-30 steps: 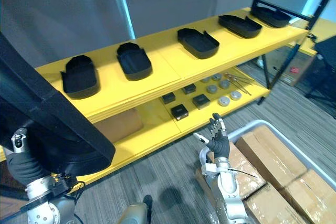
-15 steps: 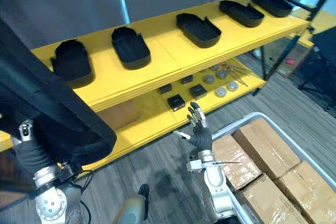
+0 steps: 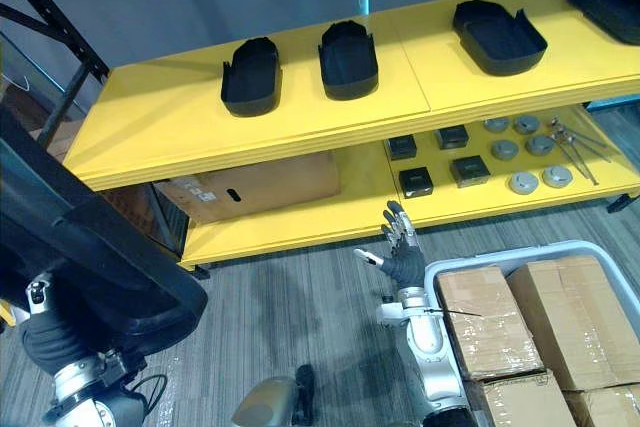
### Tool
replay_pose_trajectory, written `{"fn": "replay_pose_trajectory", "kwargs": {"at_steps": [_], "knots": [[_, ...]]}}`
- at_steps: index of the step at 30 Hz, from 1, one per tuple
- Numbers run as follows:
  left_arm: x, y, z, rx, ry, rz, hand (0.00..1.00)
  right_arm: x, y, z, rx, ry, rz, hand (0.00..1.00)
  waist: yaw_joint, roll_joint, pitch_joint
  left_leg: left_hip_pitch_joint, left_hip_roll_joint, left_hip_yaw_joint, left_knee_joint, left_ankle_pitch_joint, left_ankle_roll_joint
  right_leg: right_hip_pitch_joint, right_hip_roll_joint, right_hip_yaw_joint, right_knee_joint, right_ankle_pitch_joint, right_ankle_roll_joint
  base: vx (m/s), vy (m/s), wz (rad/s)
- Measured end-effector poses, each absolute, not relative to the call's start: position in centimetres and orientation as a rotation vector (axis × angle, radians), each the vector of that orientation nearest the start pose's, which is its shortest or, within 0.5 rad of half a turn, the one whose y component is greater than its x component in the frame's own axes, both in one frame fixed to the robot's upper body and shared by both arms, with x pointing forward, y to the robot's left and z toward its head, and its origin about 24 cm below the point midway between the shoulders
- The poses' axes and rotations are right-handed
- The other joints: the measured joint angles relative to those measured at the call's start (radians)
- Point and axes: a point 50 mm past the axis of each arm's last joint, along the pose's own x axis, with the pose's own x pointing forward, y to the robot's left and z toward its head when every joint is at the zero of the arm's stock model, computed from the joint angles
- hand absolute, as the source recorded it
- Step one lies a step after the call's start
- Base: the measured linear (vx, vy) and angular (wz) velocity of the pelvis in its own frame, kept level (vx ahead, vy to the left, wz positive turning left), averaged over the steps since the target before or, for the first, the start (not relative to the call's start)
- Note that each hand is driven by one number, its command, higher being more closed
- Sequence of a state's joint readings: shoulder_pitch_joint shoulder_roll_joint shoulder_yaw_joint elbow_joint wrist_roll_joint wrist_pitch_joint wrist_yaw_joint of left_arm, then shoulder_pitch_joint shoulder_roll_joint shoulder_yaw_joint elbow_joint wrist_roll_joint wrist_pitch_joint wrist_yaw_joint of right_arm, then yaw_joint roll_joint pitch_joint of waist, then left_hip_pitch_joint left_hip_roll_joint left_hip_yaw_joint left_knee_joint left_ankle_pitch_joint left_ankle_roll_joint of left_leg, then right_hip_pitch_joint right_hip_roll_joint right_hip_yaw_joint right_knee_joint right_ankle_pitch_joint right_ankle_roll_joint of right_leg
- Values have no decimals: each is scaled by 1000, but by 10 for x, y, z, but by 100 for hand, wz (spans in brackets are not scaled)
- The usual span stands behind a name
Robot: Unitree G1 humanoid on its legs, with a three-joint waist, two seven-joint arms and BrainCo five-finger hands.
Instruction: Walk over and take plastic housings, then place them on the shelf
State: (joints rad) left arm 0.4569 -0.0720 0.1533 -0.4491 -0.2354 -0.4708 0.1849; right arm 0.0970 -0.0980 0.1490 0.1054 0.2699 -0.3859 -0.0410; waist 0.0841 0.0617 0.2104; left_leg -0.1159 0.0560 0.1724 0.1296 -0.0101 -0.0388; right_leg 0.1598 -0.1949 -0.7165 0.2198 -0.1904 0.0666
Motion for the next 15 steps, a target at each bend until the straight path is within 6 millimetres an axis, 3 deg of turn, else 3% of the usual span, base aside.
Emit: {"fn": "replay_pose_trajectory", "kwargs": {"at_steps": [3,6,8,10,12,14,15], "knots": [[145,214,94,-151,-464,440,100,223,-145,29,214,-169,9,0,10,-50,-14,38,-43,-17,-53,25,16,21,-23,-1,5,6,9,69,115,41],[147,211,93,-142,-448,392,100,222,-144,33,199,-203,6,0,7,-50,-15,68,-78,-55,-82,39,35,49,-47,9,30,15,5,19,108,46],[150,208,93,-131,-439,352,100,217,-147,33,185,-210,-9,0,-6,-42,-11,81,-102,-103,-103,55,47,47,-50,98,67,22,-16,-14,90,73],[156,204,90,-136,-419,315,100,205,-152,32,187,-206,-38,0,-47,-20,-6,99,-118,-208,-167,91,56,12,-28,284,142,-51,-71,-46,10,128],[162,206,83,-137,-395,320,100,198,-152,29,175,-201,-33,0,-63,-44,-5,93,-138,-201,-209,100,61,-7,-4,334,68,-70,-59,-80,-100,114],[162,208,73,-151,-352,371,100,199,-149,28,153,-198,4,0,-51,-53,-7,77,-142,-161,-199,110,49,6,-11,338,31,-93,-17,-48,-70,23],[160,210,71,-152,-339,395,100,200,-146,30,153,-205,30,0,-42,-39,2,60,-141,-162,-183,126,42,8,-11,334,21,-86,30,-38,-71,8]]}}
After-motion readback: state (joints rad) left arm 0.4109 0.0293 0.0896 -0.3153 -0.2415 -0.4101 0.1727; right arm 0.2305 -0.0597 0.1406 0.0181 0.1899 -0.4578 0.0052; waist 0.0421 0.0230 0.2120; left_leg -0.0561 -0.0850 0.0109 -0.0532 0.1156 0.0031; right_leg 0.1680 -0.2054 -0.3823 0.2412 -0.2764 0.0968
